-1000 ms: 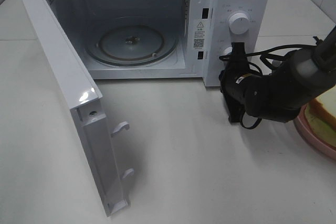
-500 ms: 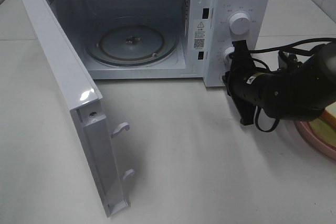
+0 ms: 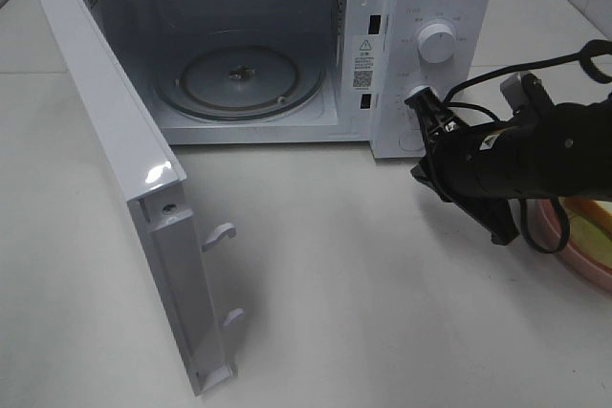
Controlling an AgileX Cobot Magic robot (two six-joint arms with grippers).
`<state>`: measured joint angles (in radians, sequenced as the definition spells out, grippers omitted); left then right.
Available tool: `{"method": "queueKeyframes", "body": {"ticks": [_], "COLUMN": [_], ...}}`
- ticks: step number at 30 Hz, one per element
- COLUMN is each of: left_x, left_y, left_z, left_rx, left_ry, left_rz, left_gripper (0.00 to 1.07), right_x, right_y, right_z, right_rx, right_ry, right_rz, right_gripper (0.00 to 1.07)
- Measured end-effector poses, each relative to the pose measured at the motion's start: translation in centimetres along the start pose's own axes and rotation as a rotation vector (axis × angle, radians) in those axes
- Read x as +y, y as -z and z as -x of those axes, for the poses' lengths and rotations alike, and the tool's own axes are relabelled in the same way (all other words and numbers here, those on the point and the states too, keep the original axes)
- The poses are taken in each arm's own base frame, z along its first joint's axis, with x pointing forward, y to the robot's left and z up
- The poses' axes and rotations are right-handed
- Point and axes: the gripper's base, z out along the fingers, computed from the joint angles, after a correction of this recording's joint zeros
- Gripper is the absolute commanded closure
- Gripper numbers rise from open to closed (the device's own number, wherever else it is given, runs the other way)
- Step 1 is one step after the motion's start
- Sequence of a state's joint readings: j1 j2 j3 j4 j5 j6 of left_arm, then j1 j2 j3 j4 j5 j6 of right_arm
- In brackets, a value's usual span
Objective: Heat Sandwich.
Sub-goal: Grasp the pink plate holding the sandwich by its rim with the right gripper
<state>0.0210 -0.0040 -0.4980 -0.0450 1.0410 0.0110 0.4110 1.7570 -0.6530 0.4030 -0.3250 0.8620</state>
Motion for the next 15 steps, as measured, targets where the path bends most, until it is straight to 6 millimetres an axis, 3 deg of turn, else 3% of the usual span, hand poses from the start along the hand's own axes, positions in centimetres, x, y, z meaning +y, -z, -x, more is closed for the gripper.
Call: {"method": "queueKeyframes", "body": {"ticks": [7, 15], "left_x": [0.0, 0.0], "left_y": [0.0, 0.0], "left_z": [0.0, 0.0], "left_rx": [0.000, 0.000], "left_ry": [0.000, 0.000], "left_rz": [0.000, 0.000], "left_gripper": [0.05, 0.05], "right_x": [-0.5, -0.4], "right_y": [1.9, 3.8], "right_z": [-1.0, -1.4], "right_rx": [0.178, 0.309], "right_ry": [0.488, 0.858], "right_rz": [-0.090, -0.077], "right_gripper": [1.00, 0.98]}}
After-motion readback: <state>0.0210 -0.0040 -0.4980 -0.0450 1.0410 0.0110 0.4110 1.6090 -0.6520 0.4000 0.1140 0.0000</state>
